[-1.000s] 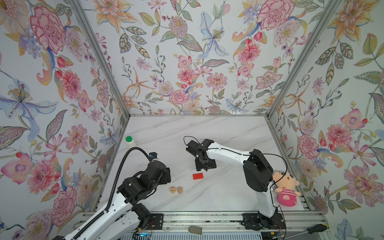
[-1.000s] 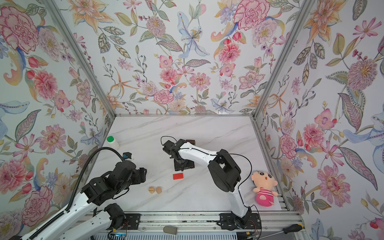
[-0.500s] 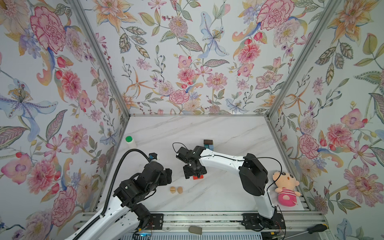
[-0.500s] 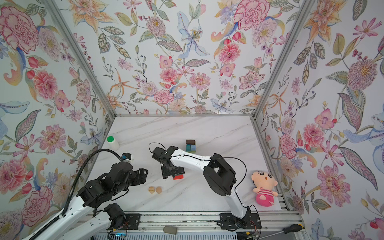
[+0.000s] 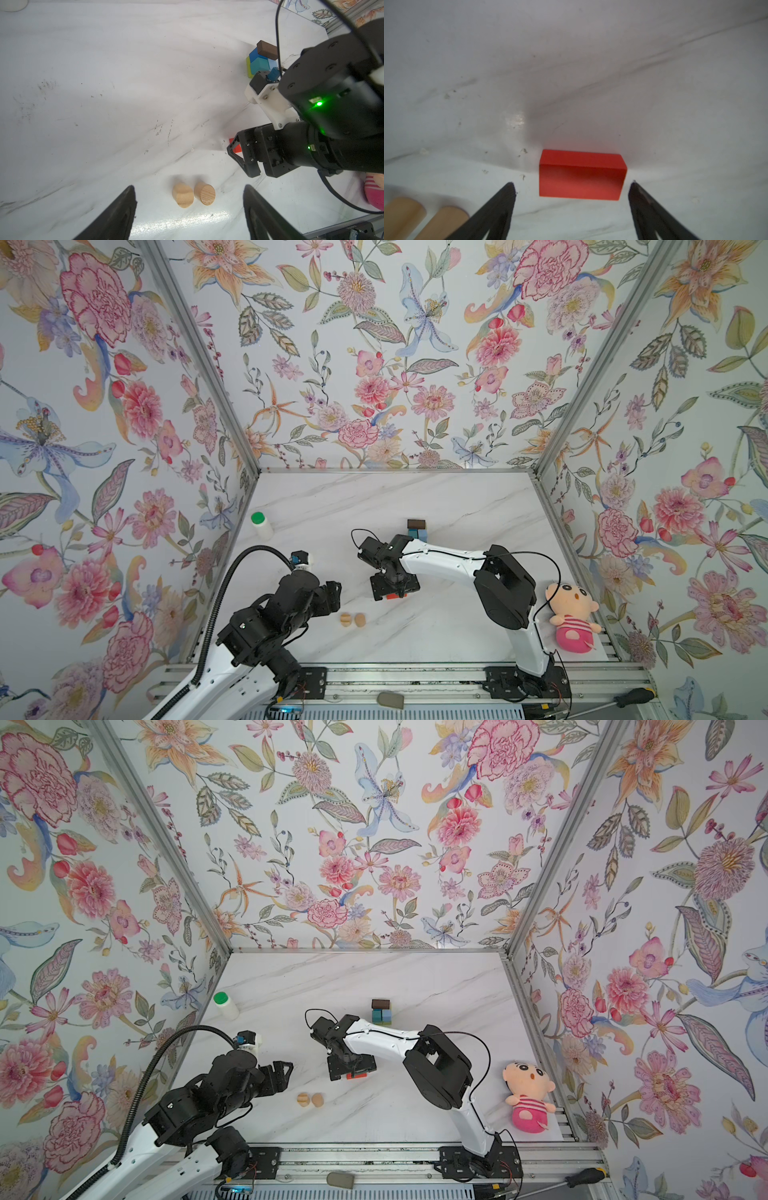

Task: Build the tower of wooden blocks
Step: 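Lower the right gripper and close it on the red block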

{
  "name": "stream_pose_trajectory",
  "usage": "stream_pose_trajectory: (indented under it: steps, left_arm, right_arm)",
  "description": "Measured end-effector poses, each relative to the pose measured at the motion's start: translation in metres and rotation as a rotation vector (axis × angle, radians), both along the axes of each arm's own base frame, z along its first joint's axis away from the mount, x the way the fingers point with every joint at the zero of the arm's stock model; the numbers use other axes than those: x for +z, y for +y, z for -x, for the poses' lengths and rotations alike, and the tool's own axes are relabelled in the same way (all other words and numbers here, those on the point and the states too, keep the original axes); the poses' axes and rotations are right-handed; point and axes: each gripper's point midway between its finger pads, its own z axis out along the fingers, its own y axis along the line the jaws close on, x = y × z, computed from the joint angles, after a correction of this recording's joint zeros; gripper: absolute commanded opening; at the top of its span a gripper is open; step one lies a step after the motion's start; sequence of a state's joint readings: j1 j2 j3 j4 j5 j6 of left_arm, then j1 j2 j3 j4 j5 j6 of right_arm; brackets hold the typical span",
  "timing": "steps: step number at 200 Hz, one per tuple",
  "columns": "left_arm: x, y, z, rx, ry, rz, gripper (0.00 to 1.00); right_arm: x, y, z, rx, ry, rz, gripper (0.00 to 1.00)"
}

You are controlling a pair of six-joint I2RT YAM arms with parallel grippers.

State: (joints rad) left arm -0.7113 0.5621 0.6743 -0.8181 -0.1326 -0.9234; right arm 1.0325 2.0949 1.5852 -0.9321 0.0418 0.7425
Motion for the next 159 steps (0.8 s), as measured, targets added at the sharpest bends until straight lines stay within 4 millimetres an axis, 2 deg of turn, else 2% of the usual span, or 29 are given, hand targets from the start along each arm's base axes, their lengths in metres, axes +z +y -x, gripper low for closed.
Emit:
stream_pose_trajectory:
  steps: [33,88,159]
  left_arm:
    - [-0.003,-0.001,0.0,0.003,0.009,0.003,0.82]
    - [-0.009,-0.009,-0.004,-0.009,0.038,-0.005,0.82]
    - [-0.019,-0.015,-0.012,-0.023,0.066,-0.047,0.82]
  right_arm:
    - [-0.009,-0.005,0.003,-0.001,0.022,0.003,0.69]
    - [-0.011,-0.006,-0.004,-0.012,0.027,-0.018,0.74]
    - [-0.011,-0.006,-0.005,-0.01,0.034,-0.024,0.73]
